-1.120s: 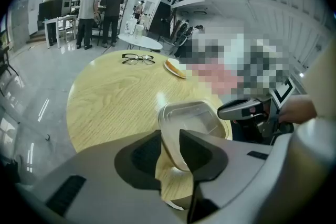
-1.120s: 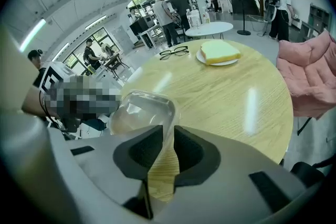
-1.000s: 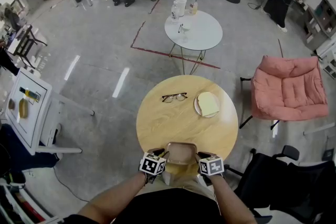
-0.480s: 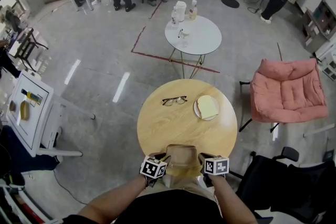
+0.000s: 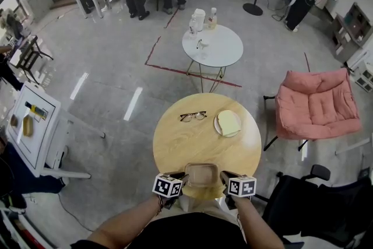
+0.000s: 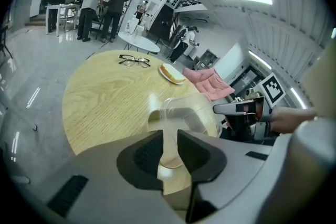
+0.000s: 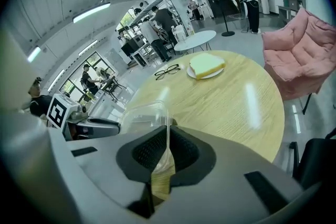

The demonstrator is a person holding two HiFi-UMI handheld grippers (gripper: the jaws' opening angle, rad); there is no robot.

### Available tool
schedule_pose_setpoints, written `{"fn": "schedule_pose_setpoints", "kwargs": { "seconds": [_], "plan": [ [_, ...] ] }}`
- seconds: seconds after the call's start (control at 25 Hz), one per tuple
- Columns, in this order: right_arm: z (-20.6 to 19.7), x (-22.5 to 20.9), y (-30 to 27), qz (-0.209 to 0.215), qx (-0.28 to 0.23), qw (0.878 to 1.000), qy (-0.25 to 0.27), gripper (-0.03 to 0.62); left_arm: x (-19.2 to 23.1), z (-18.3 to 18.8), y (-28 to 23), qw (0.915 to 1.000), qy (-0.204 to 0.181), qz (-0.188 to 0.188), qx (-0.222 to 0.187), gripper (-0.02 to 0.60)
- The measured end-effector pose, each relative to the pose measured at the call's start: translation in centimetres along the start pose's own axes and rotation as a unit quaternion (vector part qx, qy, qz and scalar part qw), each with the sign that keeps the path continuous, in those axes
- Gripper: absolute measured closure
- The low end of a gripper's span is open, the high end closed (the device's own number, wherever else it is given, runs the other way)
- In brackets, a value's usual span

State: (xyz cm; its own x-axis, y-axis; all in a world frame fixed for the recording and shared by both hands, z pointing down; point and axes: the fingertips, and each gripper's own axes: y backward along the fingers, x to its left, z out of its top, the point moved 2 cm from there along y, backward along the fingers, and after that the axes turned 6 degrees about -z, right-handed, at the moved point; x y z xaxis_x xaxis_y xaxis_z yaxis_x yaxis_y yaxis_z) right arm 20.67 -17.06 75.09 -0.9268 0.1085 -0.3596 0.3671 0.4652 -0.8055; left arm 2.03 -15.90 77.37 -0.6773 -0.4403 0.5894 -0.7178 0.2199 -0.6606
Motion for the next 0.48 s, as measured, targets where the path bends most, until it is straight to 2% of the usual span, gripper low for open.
{"fn": "schedule_pose_setpoints", "kwargs": {
  "seconds": [0.32, 0.48],
  "plan": [
    [0.4, 1.2, 1.0, 0.007, -0.017, 1.000, 0.002, 0.562, -0.2, 1.0, 1.5, 0.9996, 0.006, -0.013, -0.023, 0.515],
    [0.5, 2.0, 1.4, 0.009, -0.024, 1.000, 0.006, 0.562, -0.4, 1.7, 2.5, 0.9994, -0.012, -0.002, -0.033, 0.529]
  ]
}}
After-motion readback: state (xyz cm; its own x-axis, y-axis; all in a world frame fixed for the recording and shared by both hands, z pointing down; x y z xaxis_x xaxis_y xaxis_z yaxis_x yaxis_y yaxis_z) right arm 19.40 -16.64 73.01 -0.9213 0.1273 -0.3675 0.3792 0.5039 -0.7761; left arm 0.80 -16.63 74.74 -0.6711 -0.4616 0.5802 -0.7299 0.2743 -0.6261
